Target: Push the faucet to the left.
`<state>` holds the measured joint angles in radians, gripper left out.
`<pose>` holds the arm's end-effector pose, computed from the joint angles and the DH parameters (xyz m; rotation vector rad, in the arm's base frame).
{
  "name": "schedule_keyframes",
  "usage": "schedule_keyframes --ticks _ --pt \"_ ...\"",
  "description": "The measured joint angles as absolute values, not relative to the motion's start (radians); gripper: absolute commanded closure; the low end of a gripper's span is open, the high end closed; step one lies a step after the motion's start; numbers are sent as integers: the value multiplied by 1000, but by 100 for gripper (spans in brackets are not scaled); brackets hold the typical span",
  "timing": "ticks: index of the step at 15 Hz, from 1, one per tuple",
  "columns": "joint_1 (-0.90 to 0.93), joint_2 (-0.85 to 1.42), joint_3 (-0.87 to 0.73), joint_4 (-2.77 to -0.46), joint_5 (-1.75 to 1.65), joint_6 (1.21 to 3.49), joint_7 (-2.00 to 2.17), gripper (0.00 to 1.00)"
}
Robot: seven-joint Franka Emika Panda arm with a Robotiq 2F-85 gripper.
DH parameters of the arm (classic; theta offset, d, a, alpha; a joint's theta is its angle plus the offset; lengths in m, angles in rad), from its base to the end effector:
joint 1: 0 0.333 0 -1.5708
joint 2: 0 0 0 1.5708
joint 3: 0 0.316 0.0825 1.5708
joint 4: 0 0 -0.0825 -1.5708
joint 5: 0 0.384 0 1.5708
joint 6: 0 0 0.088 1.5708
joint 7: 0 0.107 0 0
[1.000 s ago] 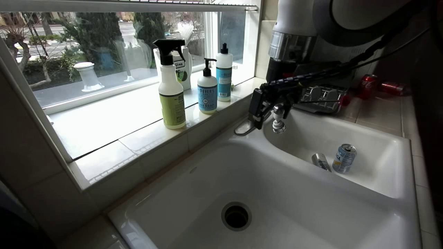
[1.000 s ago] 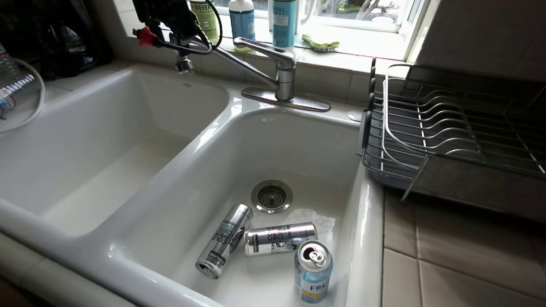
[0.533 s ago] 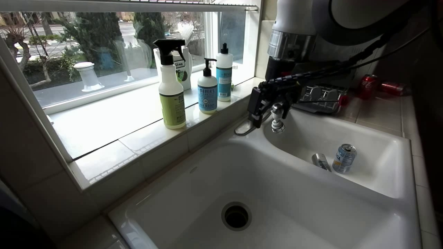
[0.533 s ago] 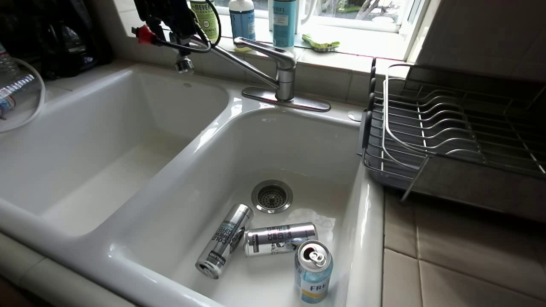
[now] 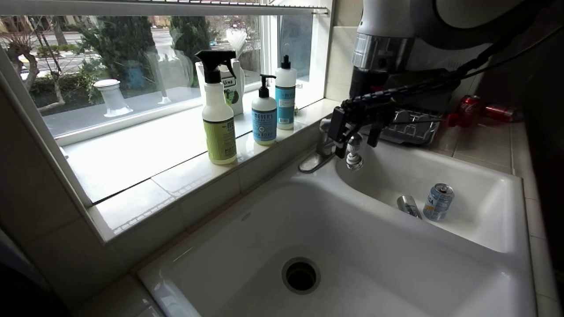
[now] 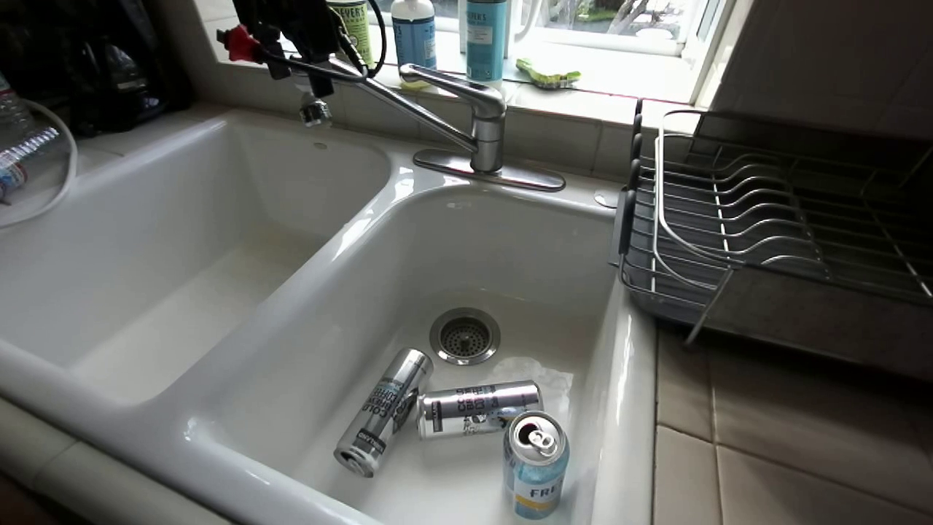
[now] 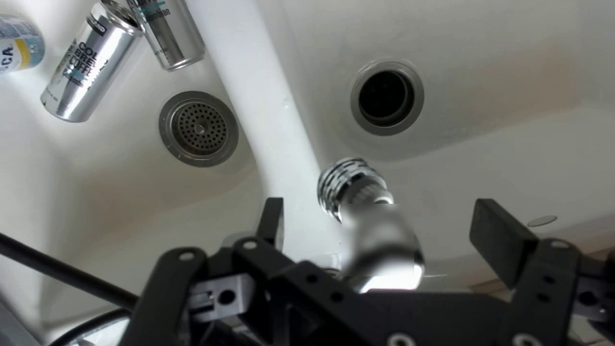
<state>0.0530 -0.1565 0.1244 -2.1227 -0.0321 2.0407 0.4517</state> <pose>0.5062 0.0911 0.4855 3.0887 -0.4063 0.1318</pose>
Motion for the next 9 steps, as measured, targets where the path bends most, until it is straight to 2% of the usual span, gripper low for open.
schedule_keyframes --ticks 9 --pt "58 -432 145 -2291 -107 2033 398 0"
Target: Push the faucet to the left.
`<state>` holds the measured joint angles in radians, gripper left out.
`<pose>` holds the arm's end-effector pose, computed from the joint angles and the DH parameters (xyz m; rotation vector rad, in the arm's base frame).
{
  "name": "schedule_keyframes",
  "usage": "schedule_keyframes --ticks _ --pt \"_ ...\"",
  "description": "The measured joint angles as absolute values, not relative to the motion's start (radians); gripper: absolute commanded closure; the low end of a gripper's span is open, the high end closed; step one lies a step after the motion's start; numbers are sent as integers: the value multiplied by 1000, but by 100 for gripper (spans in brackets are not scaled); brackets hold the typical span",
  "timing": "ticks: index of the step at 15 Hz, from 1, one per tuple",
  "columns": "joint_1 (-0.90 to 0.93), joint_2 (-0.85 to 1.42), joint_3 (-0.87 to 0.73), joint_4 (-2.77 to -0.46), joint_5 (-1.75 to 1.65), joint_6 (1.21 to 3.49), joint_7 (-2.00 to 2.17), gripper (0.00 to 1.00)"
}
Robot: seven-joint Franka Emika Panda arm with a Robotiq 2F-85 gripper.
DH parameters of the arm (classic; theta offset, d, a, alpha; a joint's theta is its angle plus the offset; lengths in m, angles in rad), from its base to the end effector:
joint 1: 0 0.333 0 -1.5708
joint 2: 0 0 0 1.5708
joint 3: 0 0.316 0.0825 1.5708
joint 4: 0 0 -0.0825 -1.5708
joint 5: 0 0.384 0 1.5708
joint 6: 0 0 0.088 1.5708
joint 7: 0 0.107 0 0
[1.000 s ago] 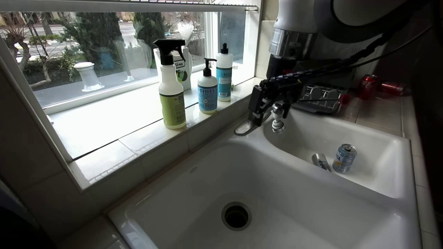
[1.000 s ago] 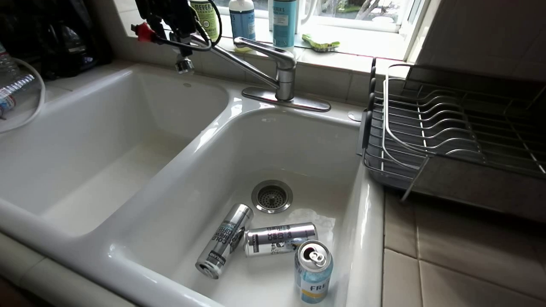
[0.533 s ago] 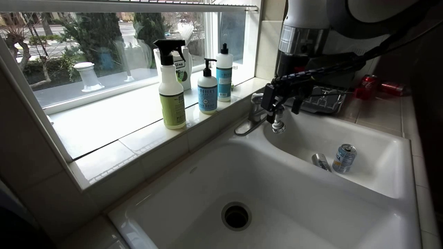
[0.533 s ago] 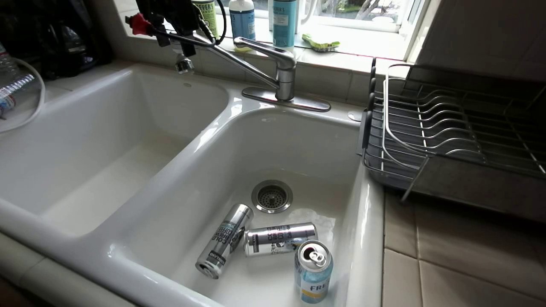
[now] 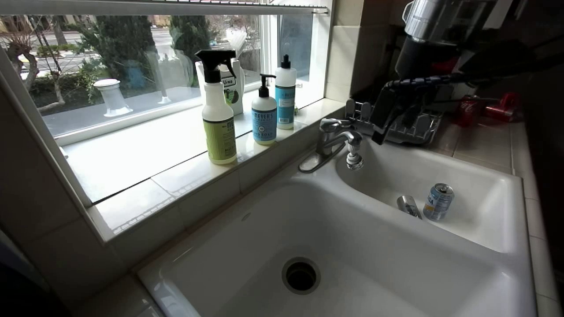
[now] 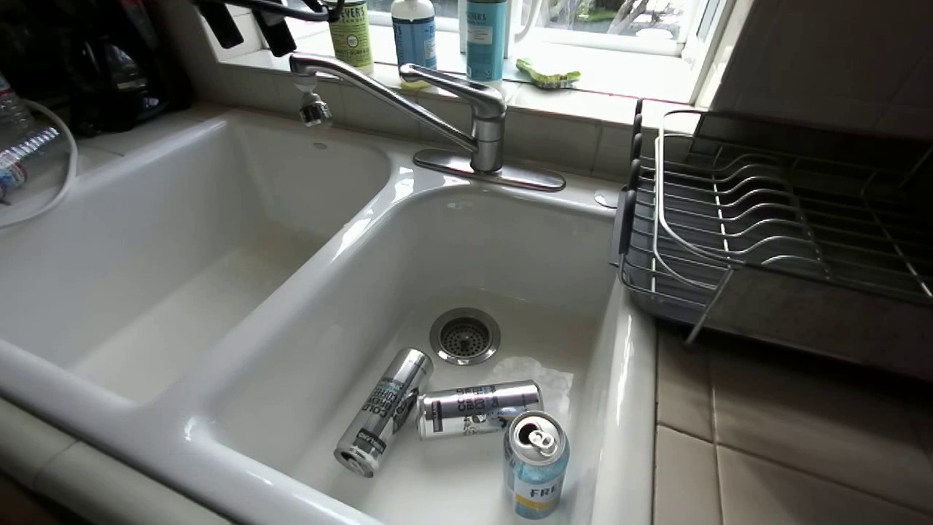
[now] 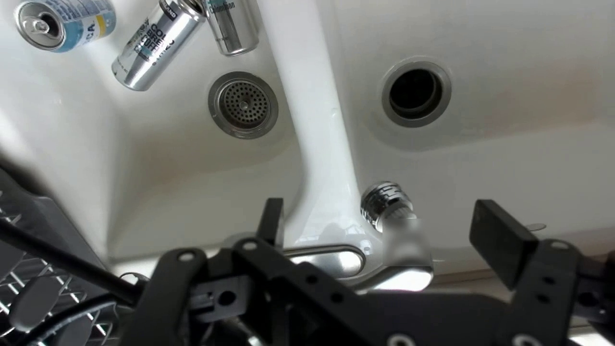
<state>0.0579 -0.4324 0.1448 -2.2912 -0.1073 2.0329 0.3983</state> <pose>0.4312 0.0889 0.5329 3.0108 -0.2472 0.3155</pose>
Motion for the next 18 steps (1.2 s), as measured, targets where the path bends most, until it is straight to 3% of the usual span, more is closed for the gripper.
schedule_keyframes --ticks 9,18 --pt "89 -725 151 -2409 -95 2040 253 0" --pt "103 -803 133 -2444 -56 2053 205 0"
